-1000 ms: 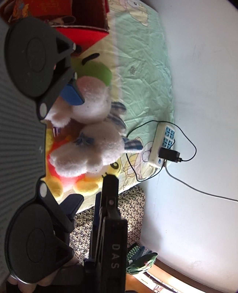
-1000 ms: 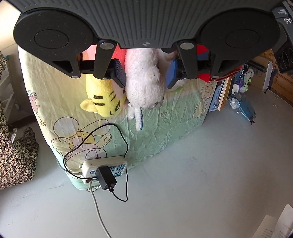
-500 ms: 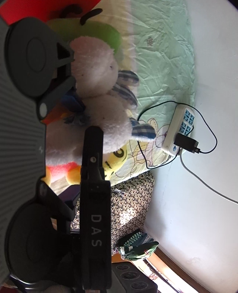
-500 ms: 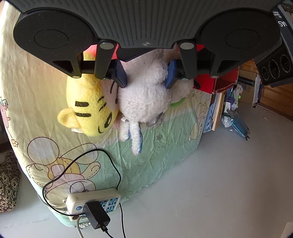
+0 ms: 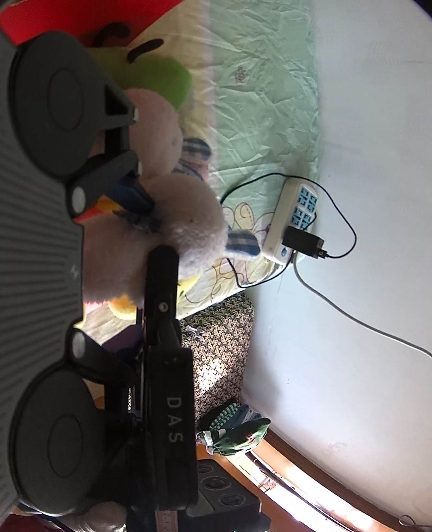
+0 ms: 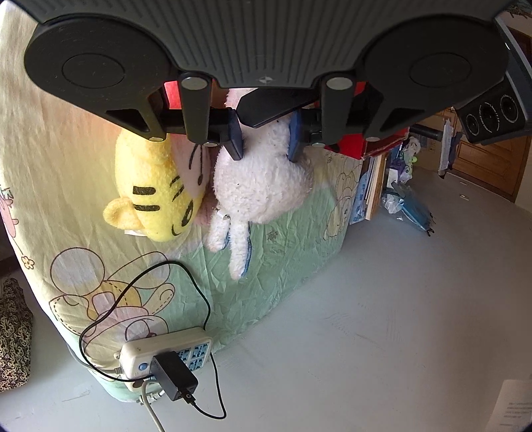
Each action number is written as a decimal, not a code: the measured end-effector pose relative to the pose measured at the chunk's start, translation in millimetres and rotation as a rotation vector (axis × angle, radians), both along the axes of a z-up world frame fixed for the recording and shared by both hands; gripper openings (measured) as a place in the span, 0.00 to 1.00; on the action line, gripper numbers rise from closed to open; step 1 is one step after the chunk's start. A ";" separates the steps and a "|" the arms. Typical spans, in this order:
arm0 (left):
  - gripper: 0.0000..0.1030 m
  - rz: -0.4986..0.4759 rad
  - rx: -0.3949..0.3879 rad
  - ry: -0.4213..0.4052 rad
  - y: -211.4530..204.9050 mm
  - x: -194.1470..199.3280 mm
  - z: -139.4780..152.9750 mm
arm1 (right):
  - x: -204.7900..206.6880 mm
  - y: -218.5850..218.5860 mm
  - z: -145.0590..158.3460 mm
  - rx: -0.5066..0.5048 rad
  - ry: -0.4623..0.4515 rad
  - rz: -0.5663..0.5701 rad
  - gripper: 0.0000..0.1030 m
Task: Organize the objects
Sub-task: 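Close the right tool on the white bunny plush, then lift the white bunny with the right tool and carry it over the red box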
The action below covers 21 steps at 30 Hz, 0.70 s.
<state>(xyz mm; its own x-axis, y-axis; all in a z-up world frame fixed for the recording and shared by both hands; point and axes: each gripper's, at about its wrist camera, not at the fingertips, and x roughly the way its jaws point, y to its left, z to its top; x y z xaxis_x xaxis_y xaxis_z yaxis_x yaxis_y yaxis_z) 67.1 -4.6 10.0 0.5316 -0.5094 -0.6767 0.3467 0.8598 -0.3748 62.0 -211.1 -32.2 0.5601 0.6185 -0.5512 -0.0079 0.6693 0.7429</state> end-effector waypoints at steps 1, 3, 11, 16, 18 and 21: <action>0.71 0.000 0.001 -0.014 0.2 -4.3 4.6 | -4.2 0.5 5.0 0.003 -0.016 -0.001 0.30; 0.71 0.003 0.003 -0.047 0.8 -15.0 14.9 | -13.0 2.0 15.0 0.002 -0.051 -0.001 0.30; 0.71 0.053 0.015 -0.154 13.5 -62.0 49.1 | -40.1 17.7 44.0 0.008 -0.164 0.043 0.31; 0.71 0.111 0.036 -0.215 34.4 -93.2 64.6 | -49.3 41.2 55.0 0.037 -0.214 0.106 0.31; 0.71 0.137 0.042 -0.232 47.4 -102.4 70.1 | -49.6 55.4 58.6 0.045 -0.224 0.128 0.31; 0.71 0.167 0.055 -0.258 71.6 -113.1 75.2 | -47.7 81.6 62.5 0.043 -0.244 0.168 0.31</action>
<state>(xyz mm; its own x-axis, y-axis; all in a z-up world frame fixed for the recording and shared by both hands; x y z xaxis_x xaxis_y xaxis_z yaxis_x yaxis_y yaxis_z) -46.0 67.0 85.3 0.7625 -0.3672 -0.5327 0.2768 0.9293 -0.2444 14.4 -129.5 30.3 0.5607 0.7336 -0.3839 -0.2976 0.6112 0.7334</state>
